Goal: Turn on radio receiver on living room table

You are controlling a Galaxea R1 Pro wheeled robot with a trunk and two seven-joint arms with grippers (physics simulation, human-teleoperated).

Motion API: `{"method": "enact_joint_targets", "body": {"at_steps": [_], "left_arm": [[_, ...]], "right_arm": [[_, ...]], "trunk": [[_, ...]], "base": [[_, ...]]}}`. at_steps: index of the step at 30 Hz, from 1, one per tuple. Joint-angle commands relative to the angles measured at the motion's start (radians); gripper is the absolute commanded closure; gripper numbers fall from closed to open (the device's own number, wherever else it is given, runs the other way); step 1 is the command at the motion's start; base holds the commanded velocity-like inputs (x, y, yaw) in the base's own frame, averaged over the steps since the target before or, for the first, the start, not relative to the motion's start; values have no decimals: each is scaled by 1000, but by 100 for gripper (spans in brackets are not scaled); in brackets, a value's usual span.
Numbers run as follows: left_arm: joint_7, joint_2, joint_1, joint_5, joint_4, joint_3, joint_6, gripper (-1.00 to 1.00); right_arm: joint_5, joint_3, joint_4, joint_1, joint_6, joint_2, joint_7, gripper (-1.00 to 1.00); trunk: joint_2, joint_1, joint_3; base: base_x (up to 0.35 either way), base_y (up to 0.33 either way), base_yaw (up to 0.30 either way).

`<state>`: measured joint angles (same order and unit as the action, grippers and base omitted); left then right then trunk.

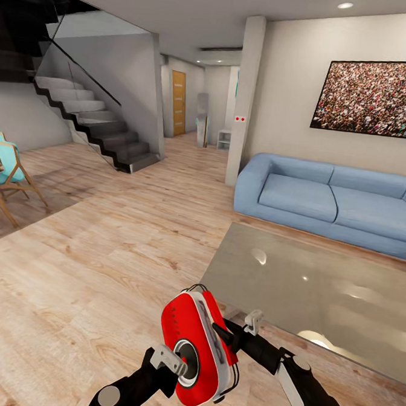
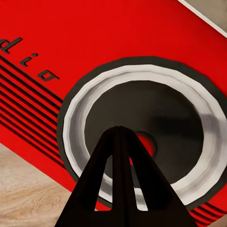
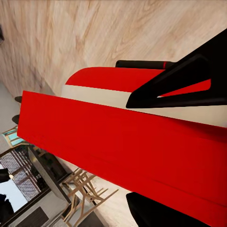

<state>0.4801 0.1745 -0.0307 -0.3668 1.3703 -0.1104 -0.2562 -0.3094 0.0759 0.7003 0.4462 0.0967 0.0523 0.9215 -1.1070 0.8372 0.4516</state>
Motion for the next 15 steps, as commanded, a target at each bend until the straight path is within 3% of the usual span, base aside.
{"method": "enact_joint_targets", "body": {"at_steps": [1,15], "left_arm": [[0,0,-1,0,0,0,0,100],[-5,0,-36,0,-67,0,1,100]], "right_arm": [[-2,-1,1,0,0,0,0,100],[-2,-1,1,0,0,0,0,100]], "trunk": [[0,0,0],[0,0,0]], "base": [[0,0,0],[0,0,0]]}}
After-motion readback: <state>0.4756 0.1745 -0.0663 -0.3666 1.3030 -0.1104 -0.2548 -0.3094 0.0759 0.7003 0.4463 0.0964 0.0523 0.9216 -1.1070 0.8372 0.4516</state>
